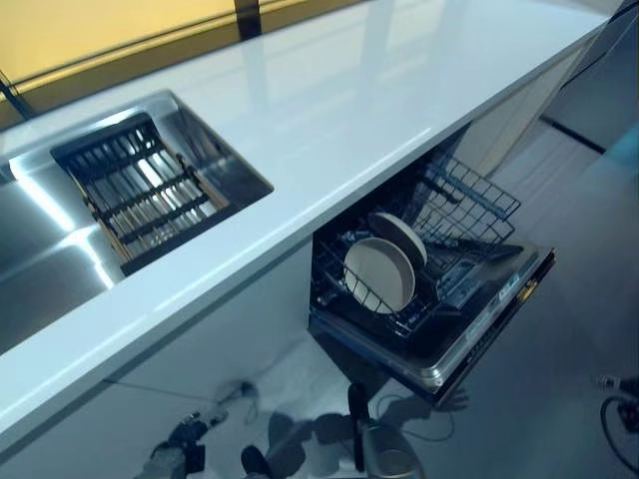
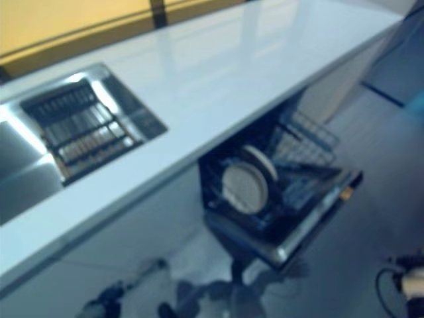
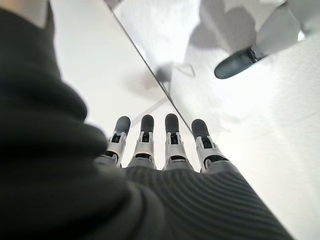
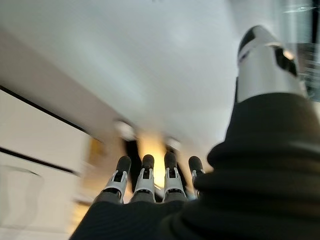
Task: Take plates into dishwasher
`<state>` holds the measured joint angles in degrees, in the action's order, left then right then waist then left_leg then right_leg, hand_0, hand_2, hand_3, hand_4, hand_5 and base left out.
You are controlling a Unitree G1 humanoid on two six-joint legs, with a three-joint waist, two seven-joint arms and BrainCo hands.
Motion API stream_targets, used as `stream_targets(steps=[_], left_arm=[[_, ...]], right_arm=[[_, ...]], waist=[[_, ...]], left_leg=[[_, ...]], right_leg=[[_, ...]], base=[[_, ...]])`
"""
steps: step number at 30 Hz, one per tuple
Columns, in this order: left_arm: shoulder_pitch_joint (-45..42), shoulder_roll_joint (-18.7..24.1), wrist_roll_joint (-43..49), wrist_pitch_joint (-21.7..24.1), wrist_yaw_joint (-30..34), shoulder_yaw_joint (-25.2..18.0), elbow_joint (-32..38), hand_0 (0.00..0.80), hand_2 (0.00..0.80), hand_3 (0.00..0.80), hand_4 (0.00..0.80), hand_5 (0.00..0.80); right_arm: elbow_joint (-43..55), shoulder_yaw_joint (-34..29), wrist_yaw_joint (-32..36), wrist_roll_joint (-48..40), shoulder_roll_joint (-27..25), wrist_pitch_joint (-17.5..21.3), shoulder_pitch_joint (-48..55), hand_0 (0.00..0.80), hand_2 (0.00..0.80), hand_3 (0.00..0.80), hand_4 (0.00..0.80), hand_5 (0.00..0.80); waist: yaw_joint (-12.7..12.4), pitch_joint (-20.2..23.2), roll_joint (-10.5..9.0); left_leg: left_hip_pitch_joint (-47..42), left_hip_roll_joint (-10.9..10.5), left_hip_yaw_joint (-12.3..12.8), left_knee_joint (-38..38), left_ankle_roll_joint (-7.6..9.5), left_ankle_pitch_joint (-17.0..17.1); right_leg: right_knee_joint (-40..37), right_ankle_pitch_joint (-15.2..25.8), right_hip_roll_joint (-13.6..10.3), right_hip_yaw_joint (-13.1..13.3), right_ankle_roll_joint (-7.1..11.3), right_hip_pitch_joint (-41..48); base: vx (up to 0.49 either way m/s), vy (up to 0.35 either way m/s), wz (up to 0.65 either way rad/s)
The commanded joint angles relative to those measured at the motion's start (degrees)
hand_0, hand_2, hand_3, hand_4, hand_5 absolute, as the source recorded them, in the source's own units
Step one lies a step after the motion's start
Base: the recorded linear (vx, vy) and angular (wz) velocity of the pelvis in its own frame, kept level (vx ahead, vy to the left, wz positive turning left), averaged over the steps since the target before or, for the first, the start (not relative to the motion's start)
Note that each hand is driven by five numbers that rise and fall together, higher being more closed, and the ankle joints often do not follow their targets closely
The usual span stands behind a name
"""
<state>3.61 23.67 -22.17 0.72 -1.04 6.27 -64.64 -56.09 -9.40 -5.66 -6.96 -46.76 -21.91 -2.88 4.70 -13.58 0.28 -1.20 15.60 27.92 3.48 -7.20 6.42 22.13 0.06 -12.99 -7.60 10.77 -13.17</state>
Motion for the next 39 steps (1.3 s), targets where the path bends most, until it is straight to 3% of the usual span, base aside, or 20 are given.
stream_targets(steps=[1, 2, 3, 5, 7, 9, 12, 14, 18, 19, 20, 21, 22, 23, 27, 29, 39], left_arm=[[1.46, 1.49, -2.16, 2.06, 1.48, -2.0, -2.88, 0.0, 0.0, 0.0, 0.0, 0.0], [1.68, 1.84, -2.78, 2.12, 1.76, -2.24, -2.76, 0.0, 0.0, 0.0, 0.0, 0.0], [2.38, 2.1, -4.08, 2.36, 1.68, -2.69, -2.54, 0.0, 0.0, 0.0, 0.0, 0.0], [4.2, 1.85, -8.09, 2.81, 0.15, -2.8, -2.1, 0.0, 0.0, 0.0, 0.0, 0.0], [6.22, 0.28, -10.07, 2.83, -1.86, -2.61, -0.8, 0.0, 0.0, 0.0, 0.0, 0.0], [5.38, -1.3, -9.99, 4.19, -2.3, -2.7, -1.05, 0.0, 0.0, 0.0, 0.0, 0.0], [2.08, -2.54, -10.13, 5.68, -1.47, -4.01, -1.22, 0.0, 0.0, 0.0, 0.0, 0.0], [0.68, -3.73, -9.82, 6.3, -0.56, -4.9, -1.72, 0.0, 0.0, 0.0, 0.0, 0.0], [0.5, -4.5, -10.37, 7.6, 1.99, -5.3, -3.72, 0.0, 0.0, 0.0, 0.0, 0.0], [0.52, -4.67, -10.21, 7.71, 1.93, -5.3, -3.73, 0.0, 0.0, 0.0, 0.0, 0.0], [0.89, -4.73, -9.02, 7.61, 2.14, -4.91, -3.47, 0.0, 0.0, 0.0, 0.0, 0.0], [1.4, -4.49, -8.39, 7.02, 2.34, -4.26, -3.4, 0.0, 0.0, 0.0, 0.0, 0.0], [2.04, -4.29, -8.3, 6.24, 2.38, -3.4, -3.59, 0.0, 0.0, 0.0, 0.0, 0.0], [2.33, -4.31, -9.83, 7.31, 1.96, -2.91, -3.78, 0.0, 0.0, 0.0, 0.0, 0.0], [2.58, -4.21, -10.78, 8.59, 2.58, -2.06, -2.76, 0.0, 0.0, 0.0, 0.0, 0.0], [1.92, -3.74, -12.14, 8.97, 2.22, -0.77, -0.38, 0.0, 0.0, 0.0, 0.0, 0.0], [0.89, -3.17, -13.08, 6.94, 2.95, -0.6, 3.49, 0.0, 0.0, 0.0, 0.0, 0.0]], right_arm=[[-1.96, -3.7, -7.35, -12.72, 2.42, 7.9, -5.03, 0.0, 0.0, 0.0, 0.0, 0.0], [-1.96, -4.3, -7.42, -15.32, 3.63, 8.58, -5.05, 0.0, 0.0, 0.0, 0.0, 0.0], [-1.97, -4.64, -7.78, -18.67, 4.96, 9.73, -5.35, 0.0, 0.0, 0.0, 0.0, 0.0], [-2.8, -4.2, -7.71, -19.91, 6.17, 11.4, -6.24, 0.0, 0.0, 0.0, 0.0, 0.0], [-2.93, -4.03, -7.08, -23.25, 7.8, 12.99, -6.25, 0.0, 0.0, 0.0, 0.0, 0.0], [-2.68, -4.57, -5.47, -25.47, 8.44, 12.43, -5.34, 0.0, 0.0, 0.0, 0.0, 0.0], [-8.01, -6.38, -2.67, -28.6, 7.2, 12.09, -5.22, 0.0, 0.0, 0.0, 0.0, 0.0], [-10.24, -7.74, -4.26, -34.34, 7.35, 12.67, -5.39, 0.0, 0.0, 0.0, 0.0, 0.0], [-14.16, -11.85, -3.96, -43.32, 9.47, 16.98, -5.09, 0.0, 0.0, 0.0, 0.0, 0.0], [-14.16, -12.11, -4.12, -43.96, 9.8, 17.5, -5.06, 0.0, 0.0, 0.0, 0.0, 0.0], [-13.13, -13.15, -4.68, -47.58, 11.03, 18.8, -5.4, 0.0, 0.0, 0.0, 0.0, 0.0], [-12.33, -13.2, -5.4, -50.0, 11.41, 19.18, -5.65, 0.0, 0.0, 0.0, 0.0, 0.0], [-10.68, -12.93, -6.75, -52.52, 12.4, 19.62, -5.89, 0.0, 0.0, 0.0, 0.0, 0.0], [-9.7, -12.23, -7.21, -54.5, 14.05, 20.33, -6.13, 0.0, 0.0, 0.0, 0.0, 0.0], [-10.72, -11.46, -7.08, -56.02, 14.76, 20.82, -7.46, 0.0, 0.0, 0.0, 0.0, 0.0], [-9.45, -10.44, -7.26, -57.88, 14.37, 21.66, -9.62, 0.0, 0.0, 0.0, 0.0, 0.0], [-4.73, -5.38, -5.15, -58.23, 12.6, 23.94, -16.48, 0.0, 0.0, 0.0, 0.0, 0.0]], waist=[[-3.23, 1.37, -2.79], [-3.84, 1.17, -2.72], [-5.01, 0.39, -2.63], [-5.54, -0.85, -2.06], [-5.02, -2.89, -0.52], [-4.14, -4.43, 0.19], [-3.66, -5.25, 0.17], [-4.0, -5.44, -0.05], [-2.82, -4.29, -1.85], [-2.74, -4.12, -1.86], [-1.53, -3.62, -0.28], [-0.93, -3.33, 0.93], [-0.68, -3.35, 1.97], [-1.12, -4.18, 2.22], [-1.68, -6.55, 3.17], [-2.77, -8.97, 4.05], [-4.41, -14.57, 5.82]], left_leg=[[11.52, -2.56, -12.71, -5.11, 4.47, 0.14], [14.04, -0.65, -12.5, -6.84, 3.72, 1.21], [17.24, 2.02, -12.05, -9.14, 2.09, 3.1], [20.5, 4.58, -12.9, -10.37, -0.19, 5.82], [20.97, 5.11, -14.17, -7.53, -1.58, 8.93], [19.13, 5.26, -13.35, -3.31, -1.96, 10.25], [19.39, 6.15, -12.68, 1.47, -3.22, 11.4], [16.01, 3.72, -16.27, -3.75, -1.73, 10.4], [12.46, -4.1, -21.03, -25.13, 1.58, -2.52], [12.28, -4.89, -21.13, -25.63, 1.92, -3.09], [9.43, -7.0, -18.45, -22.81, 3.81, -7.62], [7.01, -7.21, -15.99, -17.97, 4.39, -8.13], [5.66, -8.56, -15.92, -14.01, 4.69, -8.19], [7.76, -10.94, -19.08, -15.89, 4.93, -8.89], [10.77, -10.99, -19.58, -18.03, 4.47, -8.56], [13.1, -12.22, -20.93, -18.27, 3.93, -7.5], [22.79, -12.62, -22.12, -29.44, 5.82, -10.21]], right_leg=[[-10.21, 5.17, -1.71, 4.84, -2.06, 13.49], [-11.26, 1.75, -1.07, 3.62, -1.97, 14.53], [-13.17, -1.96, -0.45, 0.56, -1.63, 16.34], [-14.49, -4.4, 0.7, -1.25, -1.28, 16.88], [-10.73, -8.84, 3.4, -0.3, -2.37, 15.26], [-7.88, -11.27, 5.14, -0.01, -4.03, 14.35], [-8.38, -11.79, 6.62, -0.61, -5.95, 15.54], [-10.36, -9.41, 6.97, 0.97, -6.98, 15.8], [-12.99, -3.51, 3.06, 0.57, -8.34, 12.49], [-13.22, -2.96, 2.86, 0.55, -8.4, 12.06], [-11.2, -3.1, 3.02, -0.91, -8.1, 9.6], [-9.38, -3.92, 3.4, -1.88, -7.73, 8.47], [-7.27, -5.0, 3.44, -2.15, -7.62, 7.25], [-6.98, -4.6, 3.18, -1.0, -7.64, 6.4], [-7.58, -2.95, 2.54, -1.23, -7.53, 5.17], [-8.63, -1.92, 2.18, -1.45, -7.57, 4.06], [5.38, -6.22, 1.05, -1.76, -10.54, -7.14]], base=[[-0.282, -0.489, -0.2], [-0.387, -0.607, -0.11], [-0.382, -0.484, -0.12], [-0.405, -0.398, -0.23], [-0.359, -0.312, 0.04], [-0.192, -0.266, -0.15], [-0.06, -0.217, -0.04], [-0.146, -0.179, 0.14], [-0.216, -0.102, 0.04], [-0.194, 0.004, 0.25], [-0.188, 0.083, 0.0], [-0.173, 0.13, -0.06], [-0.099, 0.087, 0.05], [-0.109, 0.01, 0.46], [-0.171, -0.072, 0.35], [-0.26, -0.059, 0.14], [-0.117, -0.038, 0.11]])
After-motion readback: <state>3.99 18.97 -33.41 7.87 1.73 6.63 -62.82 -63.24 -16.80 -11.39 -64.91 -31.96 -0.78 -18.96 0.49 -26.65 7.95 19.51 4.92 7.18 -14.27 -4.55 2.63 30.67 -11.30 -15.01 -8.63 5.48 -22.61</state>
